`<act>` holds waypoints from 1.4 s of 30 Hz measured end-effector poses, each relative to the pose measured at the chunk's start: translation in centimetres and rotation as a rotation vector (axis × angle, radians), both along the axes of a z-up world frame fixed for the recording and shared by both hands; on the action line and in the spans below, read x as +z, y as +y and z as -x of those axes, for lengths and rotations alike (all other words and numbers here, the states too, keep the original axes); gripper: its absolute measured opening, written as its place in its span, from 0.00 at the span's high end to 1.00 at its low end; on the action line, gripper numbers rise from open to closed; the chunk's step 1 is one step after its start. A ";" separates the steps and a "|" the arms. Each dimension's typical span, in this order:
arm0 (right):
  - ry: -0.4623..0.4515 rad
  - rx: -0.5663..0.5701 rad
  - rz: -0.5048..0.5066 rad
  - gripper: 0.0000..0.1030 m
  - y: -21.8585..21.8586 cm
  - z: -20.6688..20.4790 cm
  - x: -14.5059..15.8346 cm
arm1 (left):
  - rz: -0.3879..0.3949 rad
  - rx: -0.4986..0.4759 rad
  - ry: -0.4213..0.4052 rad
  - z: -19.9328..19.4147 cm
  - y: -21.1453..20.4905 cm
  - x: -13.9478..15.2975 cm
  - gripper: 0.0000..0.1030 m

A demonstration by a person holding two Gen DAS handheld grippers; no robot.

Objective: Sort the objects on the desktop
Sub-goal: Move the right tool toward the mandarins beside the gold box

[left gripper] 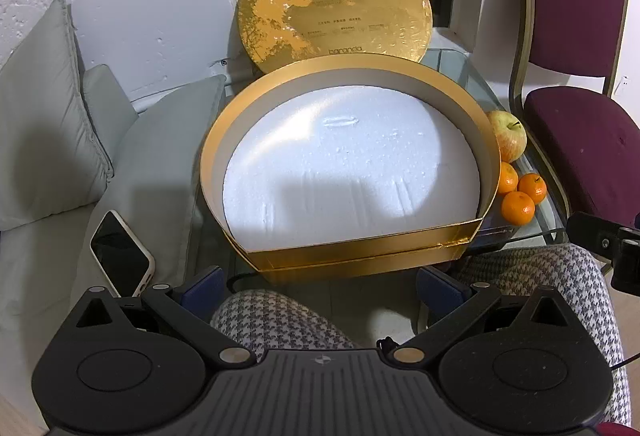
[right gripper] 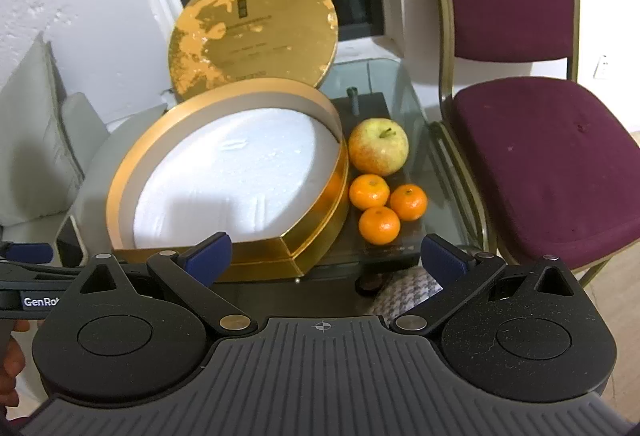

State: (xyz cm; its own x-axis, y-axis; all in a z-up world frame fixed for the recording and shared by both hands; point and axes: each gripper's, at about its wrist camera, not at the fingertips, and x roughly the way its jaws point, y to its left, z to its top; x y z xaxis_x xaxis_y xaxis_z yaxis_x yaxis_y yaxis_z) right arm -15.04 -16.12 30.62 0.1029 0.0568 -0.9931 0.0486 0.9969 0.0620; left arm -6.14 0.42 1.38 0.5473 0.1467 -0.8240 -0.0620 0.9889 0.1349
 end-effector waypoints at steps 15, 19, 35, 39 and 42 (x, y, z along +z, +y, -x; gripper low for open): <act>-0.002 -0.006 0.016 0.00 -0.2 0.0 0.0 | -0.005 -0.011 0.012 -0.3 -0.4 -0.1 0.01; -0.001 -0.011 0.018 0.00 -0.5 -0.2 -0.3 | -0.012 -0.017 0.015 -0.4 -0.5 -0.2 0.01; -0.124 -0.039 0.046 0.00 -2.6 -0.2 0.4 | 0.024 -0.122 0.002 -0.7 -1.6 0.3 0.01; -0.161 -0.053 0.068 0.00 -3.5 -0.5 1.0 | 0.063 -0.136 -0.079 -1.0 -1.4 1.5 0.01; -0.170 -0.067 0.092 0.00 -4.5 -0.8 1.3 | 0.069 -0.144 -0.131 -1.2 -1.5 2.3 0.01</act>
State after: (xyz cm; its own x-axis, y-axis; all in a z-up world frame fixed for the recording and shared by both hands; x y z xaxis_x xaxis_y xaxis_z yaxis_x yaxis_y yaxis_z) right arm -14.20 -20.66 31.96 0.2700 -0.0457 -0.9618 0.1119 0.9936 -0.0158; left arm -4.92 -1.11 3.69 0.6614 0.0055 -0.7500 0.0677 0.9955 0.0670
